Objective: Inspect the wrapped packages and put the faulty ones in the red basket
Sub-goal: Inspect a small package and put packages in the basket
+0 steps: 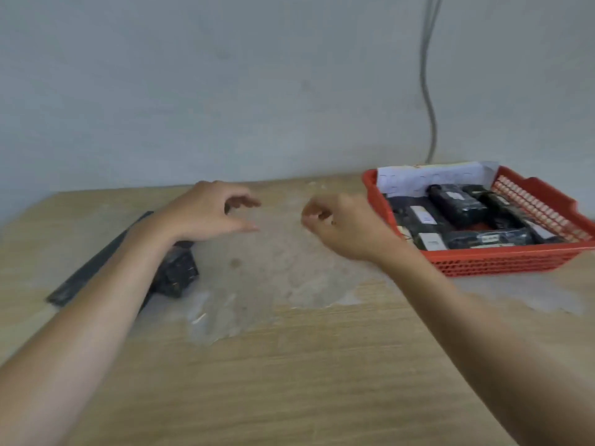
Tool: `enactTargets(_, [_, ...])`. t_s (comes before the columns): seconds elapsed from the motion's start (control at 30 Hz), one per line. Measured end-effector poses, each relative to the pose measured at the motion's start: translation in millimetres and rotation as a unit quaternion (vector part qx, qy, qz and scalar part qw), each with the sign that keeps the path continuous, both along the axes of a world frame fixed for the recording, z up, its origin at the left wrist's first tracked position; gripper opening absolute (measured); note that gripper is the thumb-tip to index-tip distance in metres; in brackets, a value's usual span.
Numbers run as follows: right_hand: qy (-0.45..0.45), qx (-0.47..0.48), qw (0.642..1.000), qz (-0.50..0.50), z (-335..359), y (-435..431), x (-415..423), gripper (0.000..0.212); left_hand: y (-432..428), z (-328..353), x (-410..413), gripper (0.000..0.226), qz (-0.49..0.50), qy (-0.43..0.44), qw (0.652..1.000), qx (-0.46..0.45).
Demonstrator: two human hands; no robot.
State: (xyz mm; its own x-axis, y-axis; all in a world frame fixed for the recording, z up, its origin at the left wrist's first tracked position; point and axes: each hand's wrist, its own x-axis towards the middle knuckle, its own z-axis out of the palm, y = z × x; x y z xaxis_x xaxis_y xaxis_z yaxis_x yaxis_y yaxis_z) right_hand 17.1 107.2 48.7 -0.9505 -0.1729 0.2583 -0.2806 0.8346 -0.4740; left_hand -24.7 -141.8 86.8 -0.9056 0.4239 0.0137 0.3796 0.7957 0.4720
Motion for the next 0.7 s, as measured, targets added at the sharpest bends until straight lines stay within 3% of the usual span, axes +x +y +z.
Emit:
enactTargets(0.1, [-0.115,0.060,0.990,0.050,-44,-42,-5,0.048,-52,-7,11,0.079,0.025,-0.083,0.989,-0.118])
enactTargets(0.2, [-0.172,0.108,0.977,0.063,-78,-77,-11,0.060,-96,-21,21,0.111,0.021,-0.177,0.961,-0.211])
enactTargets(0.27, [-0.165,0.130,0.977,0.046,-93,-90,-17,0.061,-110,-34,21,0.108,0.007,-0.153,0.956,-0.249])
enactTargets(0.4, [-0.127,0.139,0.982,0.026,-107,-96,-23,0.061,-108,-47,23,0.067,0.000,-0.006,0.976,-0.220])
enactTargets(0.47, [-0.086,0.066,0.994,0.029,-108,-92,-20,0.057,-102,-50,20,0.065,0.005,0.043,0.990,-0.137])
enactTargets(0.57, [-0.069,-0.152,0.986,0.019,-107,-82,-14,0.047,-75,-55,21,0.066,0.020,0.063,0.995,0.075])
enactTargets(0.7, [-0.096,-0.427,0.899,-0.004,-101,-67,-11,0.052,-23,-84,19,0.063,0.008,0.062,0.981,0.186])
